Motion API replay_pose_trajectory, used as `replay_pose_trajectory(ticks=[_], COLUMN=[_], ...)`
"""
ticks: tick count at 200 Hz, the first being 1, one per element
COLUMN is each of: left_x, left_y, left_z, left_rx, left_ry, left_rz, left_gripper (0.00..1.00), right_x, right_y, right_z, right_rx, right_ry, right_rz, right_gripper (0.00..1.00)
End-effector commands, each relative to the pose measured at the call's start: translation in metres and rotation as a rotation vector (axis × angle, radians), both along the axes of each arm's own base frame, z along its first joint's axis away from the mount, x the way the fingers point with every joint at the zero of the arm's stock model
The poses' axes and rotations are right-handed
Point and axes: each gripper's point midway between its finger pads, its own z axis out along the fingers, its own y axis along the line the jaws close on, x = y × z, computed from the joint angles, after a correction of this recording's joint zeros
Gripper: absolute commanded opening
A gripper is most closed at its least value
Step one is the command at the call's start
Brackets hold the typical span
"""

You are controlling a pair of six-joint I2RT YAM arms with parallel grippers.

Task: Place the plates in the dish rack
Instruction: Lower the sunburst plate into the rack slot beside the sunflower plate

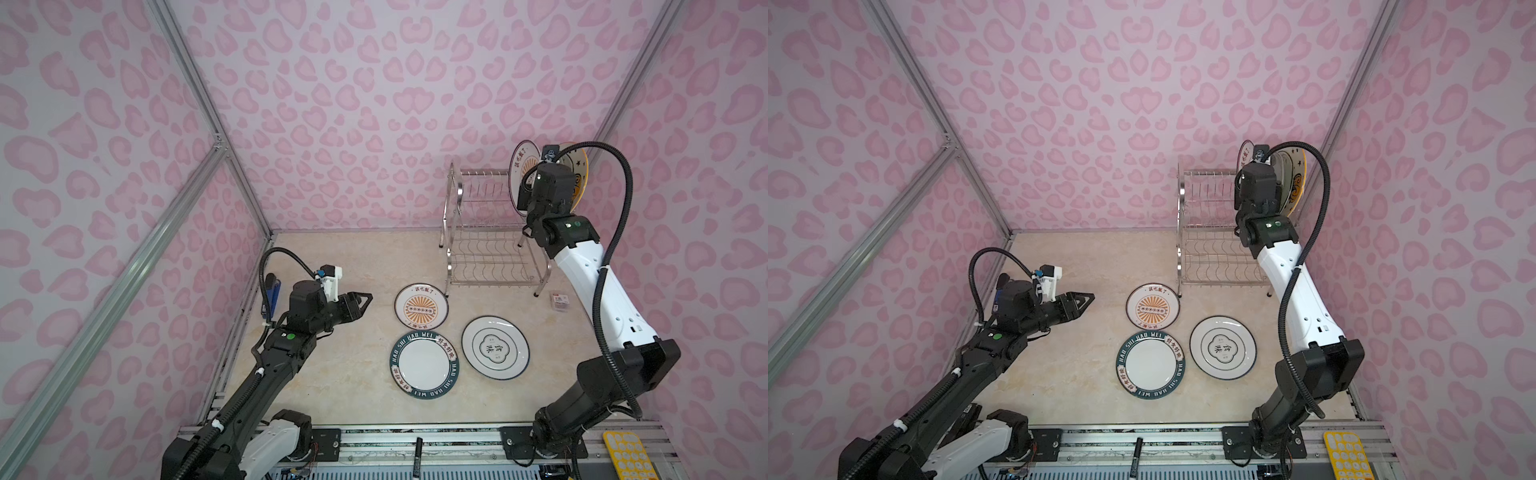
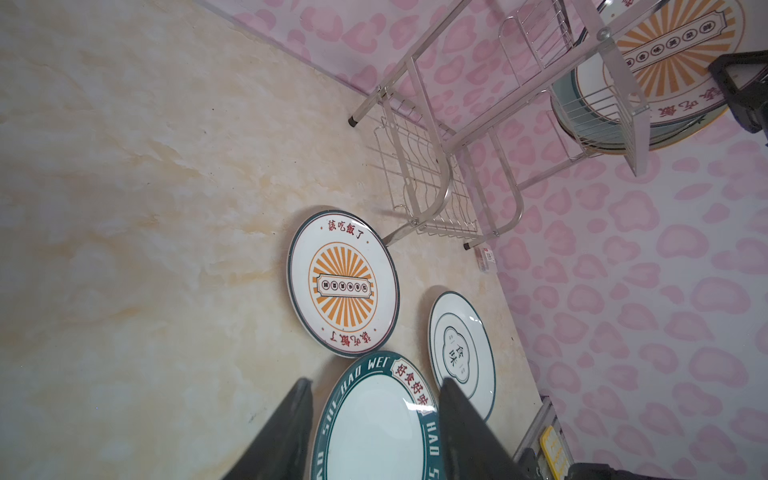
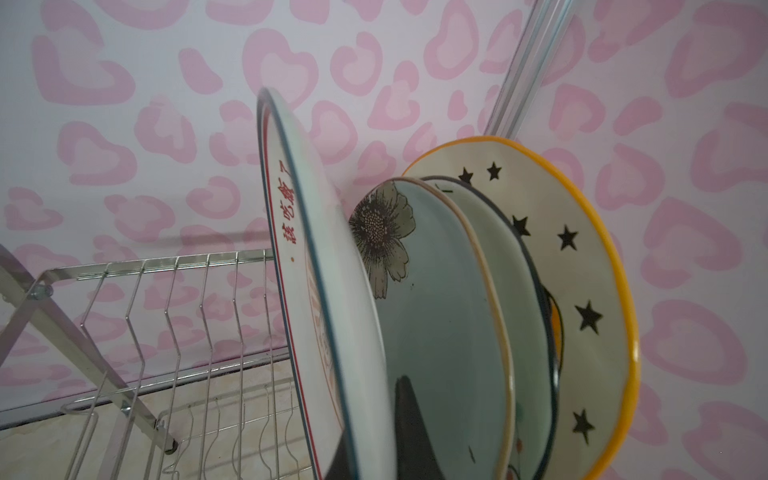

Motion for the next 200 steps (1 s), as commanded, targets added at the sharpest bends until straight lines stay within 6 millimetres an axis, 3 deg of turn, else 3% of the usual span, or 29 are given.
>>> replay_pose_trajectory(ticks=[1, 200], left_x=[0.001, 0.001], left_y=[0.003, 0.006], left_z=[0.002, -0.002], left_rx=[0.021, 0.031], left_ry=[-0.018, -0.009], left_rz=[0.004, 0.01], left_gripper=[0.52, 0.51], right_x=[0.003, 0.01], right_y=[-0.004, -0.001], right_z=[0.011, -0.021], right_rx=[-0.018, -0.026], right_ry=[-0.044, 0.031], right_rz=[-0.041, -0.07], right_gripper=[0.0, 0.0])
